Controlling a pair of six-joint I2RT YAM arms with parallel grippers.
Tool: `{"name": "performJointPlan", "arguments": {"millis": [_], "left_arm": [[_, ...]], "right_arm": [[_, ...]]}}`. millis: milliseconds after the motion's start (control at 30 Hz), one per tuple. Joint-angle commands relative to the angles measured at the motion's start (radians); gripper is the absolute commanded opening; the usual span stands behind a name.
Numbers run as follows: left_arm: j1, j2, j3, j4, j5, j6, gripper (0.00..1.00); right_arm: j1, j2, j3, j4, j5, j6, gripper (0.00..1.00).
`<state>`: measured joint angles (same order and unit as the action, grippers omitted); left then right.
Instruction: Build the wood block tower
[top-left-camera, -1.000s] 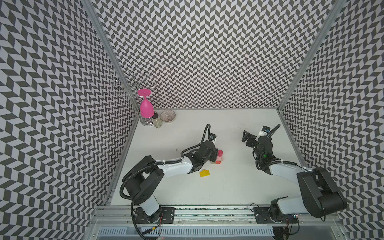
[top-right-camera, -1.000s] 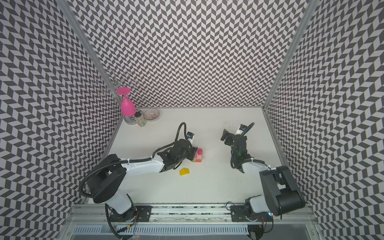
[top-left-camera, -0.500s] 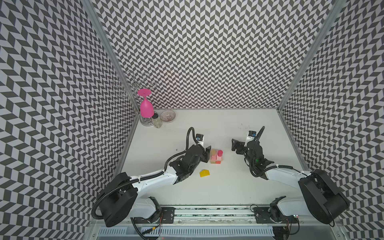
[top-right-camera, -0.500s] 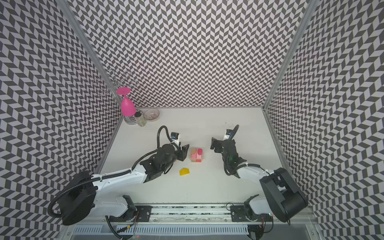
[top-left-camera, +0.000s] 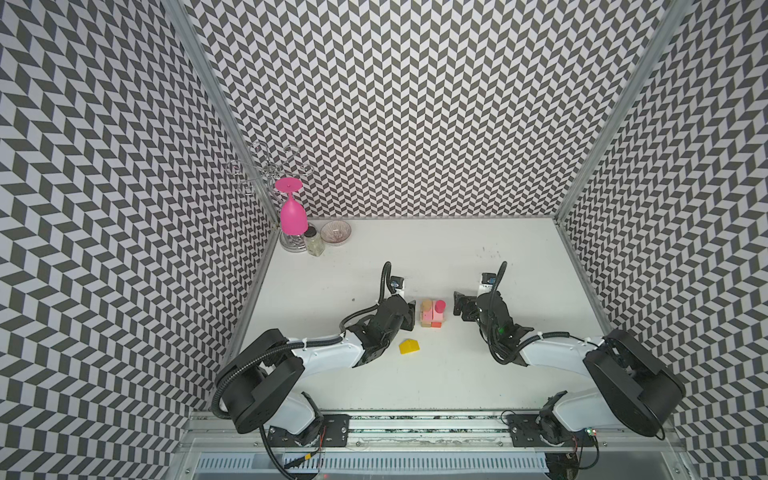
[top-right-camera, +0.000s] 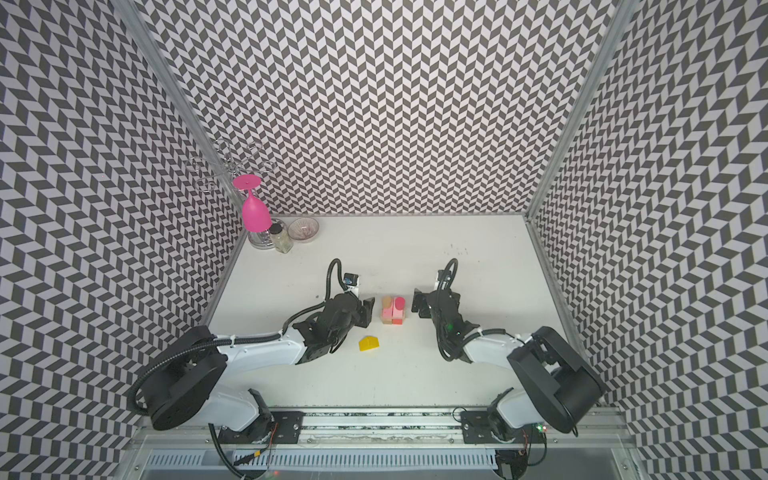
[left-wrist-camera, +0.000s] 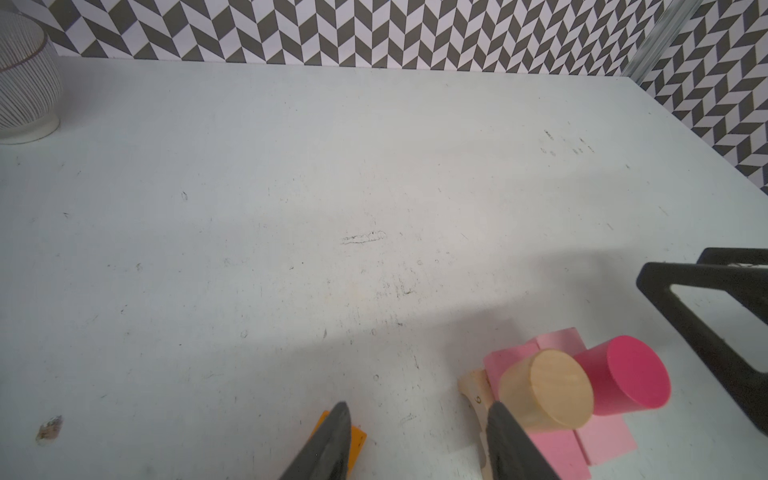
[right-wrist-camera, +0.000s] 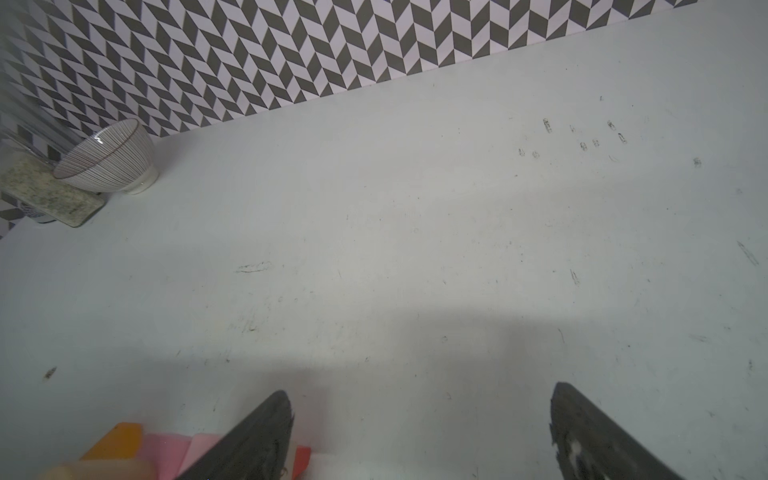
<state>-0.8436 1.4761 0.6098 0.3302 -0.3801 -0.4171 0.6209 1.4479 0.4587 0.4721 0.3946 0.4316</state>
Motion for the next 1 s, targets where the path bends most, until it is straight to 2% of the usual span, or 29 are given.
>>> {"name": "performJointPlan", "arguments": {"millis": [0,967], "left_arm": [[0.008,0.019,0.040,0.036,-0.002,-0.022,0.53],[0.007,0.104,0.075,0.076,0.069,-0.031,0.52]], "right_arm": [[0.020,0.018,-0.009,0.041,0.029,0.013,0.95],[0.117,0.067,0.023,0.043,0.026,0.009,0.94]]}}
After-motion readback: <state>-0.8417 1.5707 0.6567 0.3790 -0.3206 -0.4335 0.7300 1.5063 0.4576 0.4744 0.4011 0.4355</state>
